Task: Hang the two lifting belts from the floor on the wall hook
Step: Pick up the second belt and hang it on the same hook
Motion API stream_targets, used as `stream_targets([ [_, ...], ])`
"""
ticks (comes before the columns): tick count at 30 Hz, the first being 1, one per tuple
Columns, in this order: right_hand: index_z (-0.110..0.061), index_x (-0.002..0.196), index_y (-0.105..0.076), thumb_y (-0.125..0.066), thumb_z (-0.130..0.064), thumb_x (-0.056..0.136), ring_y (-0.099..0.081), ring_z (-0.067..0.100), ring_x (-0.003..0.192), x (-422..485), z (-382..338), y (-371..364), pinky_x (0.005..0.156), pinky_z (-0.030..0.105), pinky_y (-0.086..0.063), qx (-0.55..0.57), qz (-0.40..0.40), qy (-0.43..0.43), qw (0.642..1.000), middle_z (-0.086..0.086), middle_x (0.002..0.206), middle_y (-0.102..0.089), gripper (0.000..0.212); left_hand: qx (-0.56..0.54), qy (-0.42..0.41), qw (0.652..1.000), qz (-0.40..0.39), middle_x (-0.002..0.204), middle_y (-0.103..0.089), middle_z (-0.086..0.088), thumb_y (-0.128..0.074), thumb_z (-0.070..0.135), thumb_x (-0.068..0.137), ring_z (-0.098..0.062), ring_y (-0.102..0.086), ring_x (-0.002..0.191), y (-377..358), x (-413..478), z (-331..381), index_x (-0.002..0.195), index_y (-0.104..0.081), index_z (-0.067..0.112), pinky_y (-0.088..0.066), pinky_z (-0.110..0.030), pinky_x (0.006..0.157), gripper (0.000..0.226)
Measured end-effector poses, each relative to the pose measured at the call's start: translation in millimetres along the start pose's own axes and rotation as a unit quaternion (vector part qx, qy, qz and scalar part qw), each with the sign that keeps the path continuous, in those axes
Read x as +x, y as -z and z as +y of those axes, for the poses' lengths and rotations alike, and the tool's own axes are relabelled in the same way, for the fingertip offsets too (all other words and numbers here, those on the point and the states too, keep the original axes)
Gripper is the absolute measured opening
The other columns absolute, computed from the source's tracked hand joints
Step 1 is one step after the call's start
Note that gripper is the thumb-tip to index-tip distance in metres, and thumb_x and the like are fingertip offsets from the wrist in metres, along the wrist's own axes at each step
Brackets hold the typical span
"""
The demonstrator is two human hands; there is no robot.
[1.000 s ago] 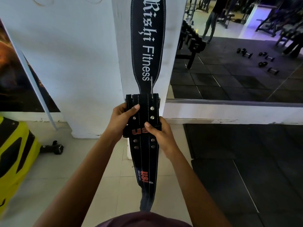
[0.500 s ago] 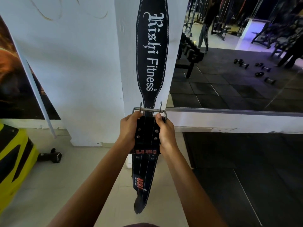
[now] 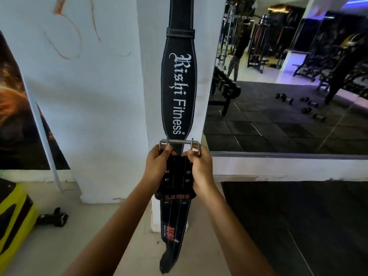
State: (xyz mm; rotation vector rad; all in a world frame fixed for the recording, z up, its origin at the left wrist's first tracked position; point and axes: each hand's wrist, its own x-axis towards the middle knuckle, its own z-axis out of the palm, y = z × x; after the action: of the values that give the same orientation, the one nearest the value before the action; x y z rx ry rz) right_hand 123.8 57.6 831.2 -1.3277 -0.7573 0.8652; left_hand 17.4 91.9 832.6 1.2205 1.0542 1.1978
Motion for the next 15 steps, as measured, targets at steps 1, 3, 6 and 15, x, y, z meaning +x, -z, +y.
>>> stream_targets([
  [1, -0.011, 0.11, -0.06, -0.05, -0.008, 0.096, -0.066, 0.021, 0.096, 6.4, -8.8, -2.8, 0.088, 0.036, -0.053, -0.001, -0.007, 0.02, 1.0, 0.01, 0.101, -0.069, 0.018, 0.003, -0.015, 1.0, 0.0, 0.082, -0.064, -0.002, -0.047, 0.02, 0.098, -0.017, -0.062, 0.077, -0.9, 7.2, 7.9, 0.095, -0.059, 0.007, -0.049, -0.031, 0.075, 0.018],
  [3, -0.017, 0.105, -0.06, -0.052, -0.008, 0.095, -0.066, 0.022, 0.098, 20.7, -28.7, -7.9, 0.085, 0.032, -0.052, -0.006, -0.017, 0.067, 0.998, 0.014, 0.106, -0.069, 0.016, 0.013, -0.048, 0.999, -0.003, 0.088, -0.066, -0.002, -0.047, 0.02, 0.099, -0.018, -0.064, 0.083, -1.5, 23.4, 25.2, 0.103, -0.059, 0.004, -0.05, -0.03, 0.075, 0.021],
  [6, -0.022, 0.096, -0.058, -0.054, -0.008, 0.093, -0.066, 0.021, 0.094, 43.4, -63.9, -16.9, 0.08, 0.032, -0.052, -0.026, -0.009, 0.135, 0.991, 0.016, 0.105, -0.069, 0.016, 0.039, -0.121, 0.992, -0.004, 0.094, -0.065, -0.003, -0.046, 0.02, 0.099, -0.018, -0.063, 0.088, -4.2, 48.0, 59.8, 0.109, -0.057, 0.003, -0.051, -0.031, 0.079, 0.023],
  [15, -0.005, 0.105, -0.051, -0.041, -0.021, 0.102, -0.053, 0.001, 0.072, 115.6, -215.8, -50.4, 0.06, 0.005, -0.04, -0.091, 0.019, 0.358, 0.929, -0.01, 0.078, -0.056, 0.019, 0.084, -0.328, 0.94, 0.036, 0.088, -0.058, 0.003, -0.04, 0.022, 0.101, -0.014, -0.057, 0.083, -29.4, 117.6, 207.7, 0.103, -0.049, 0.008, -0.047, -0.032, 0.077, 0.017],
])
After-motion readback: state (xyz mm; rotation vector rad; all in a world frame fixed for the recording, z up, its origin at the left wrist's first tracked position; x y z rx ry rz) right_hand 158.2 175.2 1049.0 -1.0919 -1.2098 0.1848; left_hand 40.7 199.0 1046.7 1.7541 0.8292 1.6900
